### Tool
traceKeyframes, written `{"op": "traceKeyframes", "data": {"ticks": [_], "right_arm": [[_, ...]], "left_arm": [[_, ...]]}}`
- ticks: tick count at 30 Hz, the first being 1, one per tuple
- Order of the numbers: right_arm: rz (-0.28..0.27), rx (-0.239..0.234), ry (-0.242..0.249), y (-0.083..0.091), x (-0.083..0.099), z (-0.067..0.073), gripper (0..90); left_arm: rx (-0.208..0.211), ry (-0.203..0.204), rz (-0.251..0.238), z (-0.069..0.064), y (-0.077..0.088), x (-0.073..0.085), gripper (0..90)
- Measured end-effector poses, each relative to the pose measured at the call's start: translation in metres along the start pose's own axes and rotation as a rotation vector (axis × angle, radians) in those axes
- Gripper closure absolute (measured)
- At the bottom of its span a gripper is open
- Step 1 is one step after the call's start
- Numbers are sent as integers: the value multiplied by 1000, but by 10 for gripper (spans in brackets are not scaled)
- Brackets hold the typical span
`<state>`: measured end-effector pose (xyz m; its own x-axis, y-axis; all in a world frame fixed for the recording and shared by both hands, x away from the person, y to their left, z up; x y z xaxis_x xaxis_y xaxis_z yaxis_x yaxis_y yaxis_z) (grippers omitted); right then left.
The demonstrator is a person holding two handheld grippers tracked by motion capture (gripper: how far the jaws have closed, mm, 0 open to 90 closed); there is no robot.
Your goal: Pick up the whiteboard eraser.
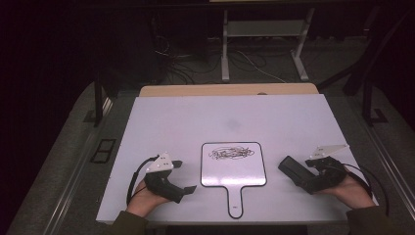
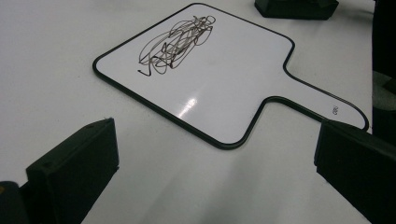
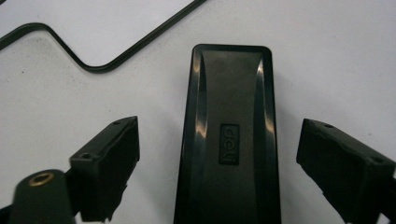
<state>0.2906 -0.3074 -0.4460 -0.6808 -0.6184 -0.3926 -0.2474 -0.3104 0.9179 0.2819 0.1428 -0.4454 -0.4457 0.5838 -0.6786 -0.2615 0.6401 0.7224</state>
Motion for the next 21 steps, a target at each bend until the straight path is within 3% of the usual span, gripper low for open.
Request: {"op": "traceKeyframes", "data": {"ticks": [5,7,8,21], "right_arm": [[27,-12,-3,-4,0,2,141],[36,1,-3,-5,0,3,147],[46,6,-6,-6,-1,3,207],[101,57,1,-15,-5,2,324]], "left_arm": [[1,-2,2,0,0,0,0],[1,-2,1,0,0,0,0],[2,-1,1,0,0,0,0],[3,6,-2,0,0,0,0]]}}
Point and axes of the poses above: each handheld gripper's, and its own axes: y roughly backward along the jaws, x roughly out of its underside, z roughly to its left, the point moved 3 cm from there along -y, roughly forward along the jaws, and after that the axes turned 14 degrees about z, right-handed, at the moved point
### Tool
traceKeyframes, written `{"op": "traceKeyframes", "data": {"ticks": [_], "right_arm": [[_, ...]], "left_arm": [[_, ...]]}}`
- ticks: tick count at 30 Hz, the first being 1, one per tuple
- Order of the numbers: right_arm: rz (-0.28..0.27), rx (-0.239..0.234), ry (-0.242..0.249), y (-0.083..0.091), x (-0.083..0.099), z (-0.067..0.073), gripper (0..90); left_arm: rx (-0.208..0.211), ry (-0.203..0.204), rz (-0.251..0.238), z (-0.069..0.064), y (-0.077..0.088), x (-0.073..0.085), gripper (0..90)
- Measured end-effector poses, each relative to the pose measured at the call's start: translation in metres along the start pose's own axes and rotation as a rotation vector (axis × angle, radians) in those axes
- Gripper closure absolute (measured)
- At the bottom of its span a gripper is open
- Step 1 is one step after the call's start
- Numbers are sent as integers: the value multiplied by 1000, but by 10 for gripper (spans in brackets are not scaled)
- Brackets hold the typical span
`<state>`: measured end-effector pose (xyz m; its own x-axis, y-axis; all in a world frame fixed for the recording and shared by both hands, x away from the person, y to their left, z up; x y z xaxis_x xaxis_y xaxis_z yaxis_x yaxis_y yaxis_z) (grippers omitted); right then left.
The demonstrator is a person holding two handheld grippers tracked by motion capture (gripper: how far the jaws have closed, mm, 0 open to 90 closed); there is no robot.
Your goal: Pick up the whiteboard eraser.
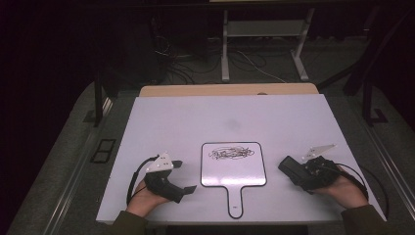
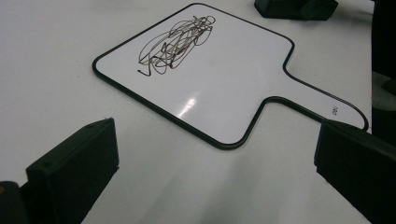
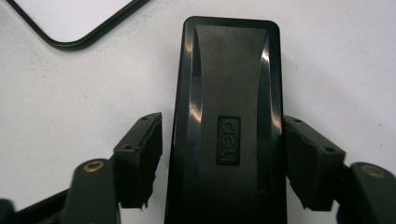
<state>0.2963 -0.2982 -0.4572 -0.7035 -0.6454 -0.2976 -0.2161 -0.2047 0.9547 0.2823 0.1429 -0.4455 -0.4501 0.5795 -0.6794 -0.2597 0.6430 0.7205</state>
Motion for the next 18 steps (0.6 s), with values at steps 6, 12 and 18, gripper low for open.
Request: {"op": "traceKeyframes", "data": {"ticks": [6,12,18], "right_arm": [[4,5,-3,0,0,-2,371],[7,8,4,0,0,-2,378],[10,23,14,0,-2,0,382]], "left_arm": [[1,2,-5,0,1,0,0],[1,-2,-2,0,2,0,0],[2,-3,0,0,1,0,0]]}}
Point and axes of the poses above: each handheld gripper's, and its own axes: y roughly backward along the jaws, x roughly out of its underside, z roughly to its left, the point moved 3 cm from there along -y, roughly forward along the jaws, and after that the axes turned 14 degrees about z, right-handed, at the moved point
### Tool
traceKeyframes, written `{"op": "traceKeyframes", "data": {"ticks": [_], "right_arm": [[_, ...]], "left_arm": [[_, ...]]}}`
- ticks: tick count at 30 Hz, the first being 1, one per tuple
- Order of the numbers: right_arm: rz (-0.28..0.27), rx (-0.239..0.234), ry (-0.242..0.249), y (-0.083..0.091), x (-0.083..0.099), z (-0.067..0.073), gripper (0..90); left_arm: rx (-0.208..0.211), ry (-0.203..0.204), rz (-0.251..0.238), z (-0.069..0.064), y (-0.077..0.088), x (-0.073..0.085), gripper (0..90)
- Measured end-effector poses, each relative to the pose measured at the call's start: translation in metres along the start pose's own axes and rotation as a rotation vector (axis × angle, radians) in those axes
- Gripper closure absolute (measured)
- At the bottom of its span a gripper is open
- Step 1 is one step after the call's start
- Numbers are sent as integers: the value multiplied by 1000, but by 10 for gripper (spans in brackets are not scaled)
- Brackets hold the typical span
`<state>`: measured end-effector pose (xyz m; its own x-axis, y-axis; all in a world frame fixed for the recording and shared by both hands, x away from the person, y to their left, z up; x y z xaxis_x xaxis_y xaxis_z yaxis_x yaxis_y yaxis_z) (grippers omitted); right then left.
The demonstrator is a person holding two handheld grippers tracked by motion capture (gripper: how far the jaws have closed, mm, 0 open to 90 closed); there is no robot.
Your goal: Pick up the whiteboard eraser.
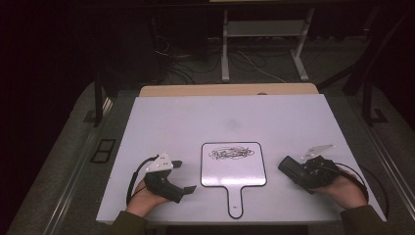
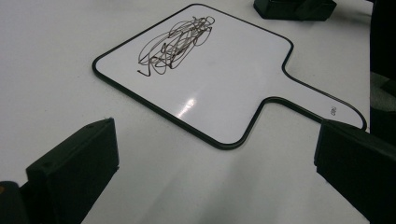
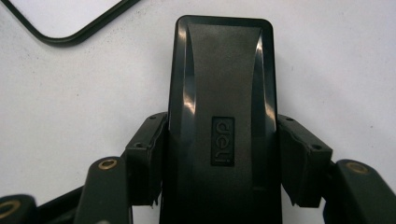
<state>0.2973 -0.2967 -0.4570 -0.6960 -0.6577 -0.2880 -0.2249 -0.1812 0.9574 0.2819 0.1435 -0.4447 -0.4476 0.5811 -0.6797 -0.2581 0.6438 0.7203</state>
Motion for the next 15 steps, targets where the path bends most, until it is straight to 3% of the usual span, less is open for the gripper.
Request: {"op": "traceKeyframes", "data": {"ticks": [3,15], "right_arm": [[5,9,4,0,-1,1,383],[25,-44,-4,1,-2,-4,385]], "left_arm": [[1,-1,0,0,1,0,0],[3,-1,6,1,0,1,0]]}}
Point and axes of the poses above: each handheld gripper's, and its own axes: y roughly backward along the jaws, x roughly out of its underside, z roughly to its left, the point moved 3 cm from there along -y, roughly forward along the jaws, and after that the axes turned 14 degrees about z, right-handed, at the moved point
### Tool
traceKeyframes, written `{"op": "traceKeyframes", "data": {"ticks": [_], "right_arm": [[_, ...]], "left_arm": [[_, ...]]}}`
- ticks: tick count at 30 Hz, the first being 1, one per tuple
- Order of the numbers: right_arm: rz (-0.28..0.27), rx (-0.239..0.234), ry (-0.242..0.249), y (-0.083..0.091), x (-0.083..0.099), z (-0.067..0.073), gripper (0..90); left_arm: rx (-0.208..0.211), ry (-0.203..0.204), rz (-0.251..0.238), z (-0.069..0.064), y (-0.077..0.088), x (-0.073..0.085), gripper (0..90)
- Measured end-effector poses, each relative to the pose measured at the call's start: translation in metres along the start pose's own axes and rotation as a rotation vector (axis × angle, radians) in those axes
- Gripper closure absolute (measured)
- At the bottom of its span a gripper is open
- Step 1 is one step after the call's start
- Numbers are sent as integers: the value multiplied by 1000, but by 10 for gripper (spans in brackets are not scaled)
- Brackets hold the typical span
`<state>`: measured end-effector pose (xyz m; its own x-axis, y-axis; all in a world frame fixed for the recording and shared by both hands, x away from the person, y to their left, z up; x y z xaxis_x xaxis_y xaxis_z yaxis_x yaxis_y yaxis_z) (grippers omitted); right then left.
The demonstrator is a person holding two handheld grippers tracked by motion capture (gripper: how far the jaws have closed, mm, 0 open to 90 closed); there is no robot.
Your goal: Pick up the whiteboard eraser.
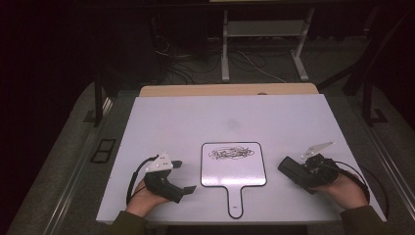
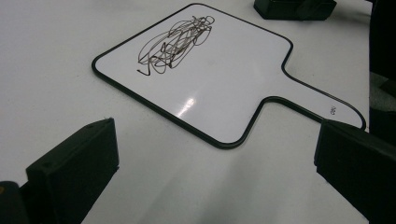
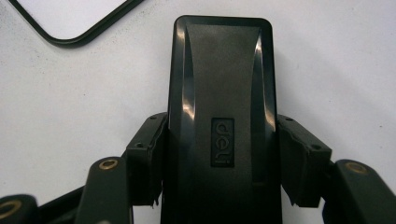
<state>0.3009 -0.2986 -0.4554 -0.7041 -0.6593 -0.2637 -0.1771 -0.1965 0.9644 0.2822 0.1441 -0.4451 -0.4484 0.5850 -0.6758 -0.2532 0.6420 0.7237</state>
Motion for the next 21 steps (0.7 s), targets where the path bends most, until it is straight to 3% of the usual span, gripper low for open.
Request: {"op": "traceKeyframes", "data": {"ticks": [3,5,21], "right_arm": [[6,-14,-2,0,0,-1,387],[2,-42,-29,1,0,-2,387],[-45,-81,-43,11,0,-5,389]], "left_arm": [[1,1,-4,-1,0,0,0],[1,2,-5,-1,0,0,0],[2,1,-6,-2,0,-1,0]]}}
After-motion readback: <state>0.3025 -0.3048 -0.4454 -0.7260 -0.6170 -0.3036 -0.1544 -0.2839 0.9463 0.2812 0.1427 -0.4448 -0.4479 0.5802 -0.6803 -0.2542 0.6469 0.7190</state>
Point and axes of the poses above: each handheld gripper's, and its own axes: y roughly backward along the jaws, x roughly out of its underside, z roughly to its left, the point moved 3 cm from there along -y, roughly forward along the jaws, and after that the axes turned 14 degrees about z, right-handed, at the moved point
